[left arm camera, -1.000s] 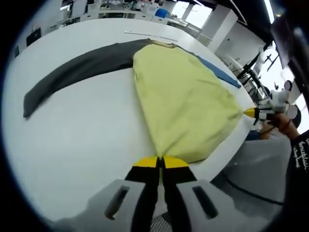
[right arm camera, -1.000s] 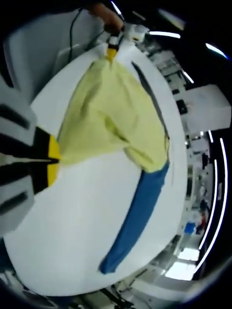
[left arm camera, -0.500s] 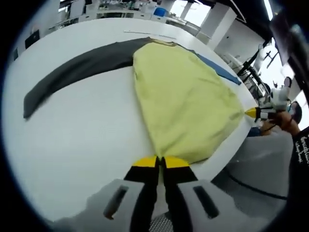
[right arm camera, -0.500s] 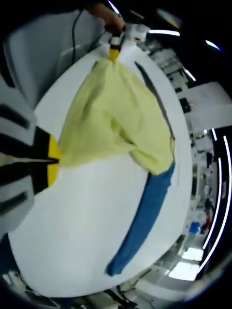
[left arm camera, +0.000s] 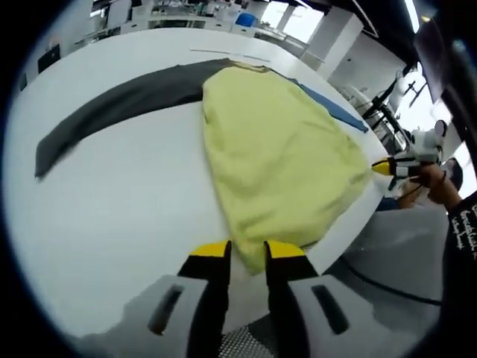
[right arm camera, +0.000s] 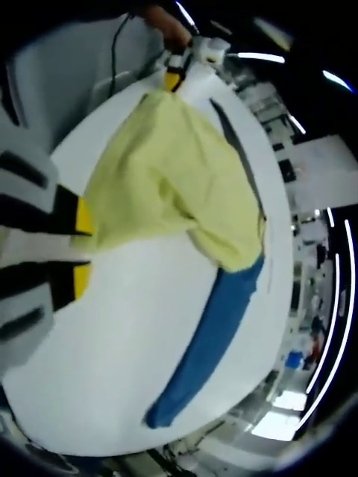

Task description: Fold the garment on the visible template until the final outline fits inside the template.

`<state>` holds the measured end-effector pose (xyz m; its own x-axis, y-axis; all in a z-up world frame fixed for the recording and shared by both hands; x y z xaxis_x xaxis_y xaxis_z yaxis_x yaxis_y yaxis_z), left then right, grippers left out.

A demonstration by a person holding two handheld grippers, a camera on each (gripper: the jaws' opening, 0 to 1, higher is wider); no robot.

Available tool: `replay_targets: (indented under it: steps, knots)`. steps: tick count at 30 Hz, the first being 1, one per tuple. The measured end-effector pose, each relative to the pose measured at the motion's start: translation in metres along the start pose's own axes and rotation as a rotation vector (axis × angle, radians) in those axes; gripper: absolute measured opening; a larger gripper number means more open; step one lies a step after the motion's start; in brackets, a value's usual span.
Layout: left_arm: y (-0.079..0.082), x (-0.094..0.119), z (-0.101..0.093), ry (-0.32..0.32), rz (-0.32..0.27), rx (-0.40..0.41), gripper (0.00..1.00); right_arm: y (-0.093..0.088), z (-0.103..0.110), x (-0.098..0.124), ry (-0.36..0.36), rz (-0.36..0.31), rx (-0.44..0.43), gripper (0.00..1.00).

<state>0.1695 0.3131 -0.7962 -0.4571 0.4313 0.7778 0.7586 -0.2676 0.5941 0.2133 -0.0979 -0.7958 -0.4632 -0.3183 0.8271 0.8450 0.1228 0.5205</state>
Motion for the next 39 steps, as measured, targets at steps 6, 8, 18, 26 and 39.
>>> replay_targets:
  steps: [6, 8, 18, 26, 39]
  knots:
    - [-0.001, -0.001, -0.004, 0.023, 0.023, -0.025, 0.13, 0.001, 0.000, -0.001, 0.007, 0.021, 0.000, 0.05]
    - [0.000, -0.001, -0.005, 0.026, 0.027, -0.039, 0.13, 0.000, 0.001, -0.002, 0.010, 0.023, -0.008, 0.04]
    - [0.001, -0.001, -0.005, 0.032, 0.070, -0.036, 0.01, 0.000, 0.003, -0.003, 0.045, 0.042, -0.068, 0.00]
    - [0.004, 0.006, -0.005, 0.030, 0.055, -0.034, 0.00, -0.003, 0.002, 0.007, 0.040, 0.009, -0.096, 0.00]
    - [-0.005, 0.006, -0.010, 0.028, 0.077, -0.039, 0.00, -0.025, 0.011, 0.015, -0.035, 0.009, -0.139, 0.00]
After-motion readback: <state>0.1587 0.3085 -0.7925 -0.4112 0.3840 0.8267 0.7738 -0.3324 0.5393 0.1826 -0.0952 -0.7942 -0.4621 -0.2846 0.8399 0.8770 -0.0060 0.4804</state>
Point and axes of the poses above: the point that each gripper's makers call its tool centre point, and the gripper's own axes: x roughly backward along the fingers, z roughly to its left, y roughly out of its top, the point moved 6 cm from there along x, roughly backward along the fingers, and after that the axes turned 13 degrees about -x, right-handed, at the moved point
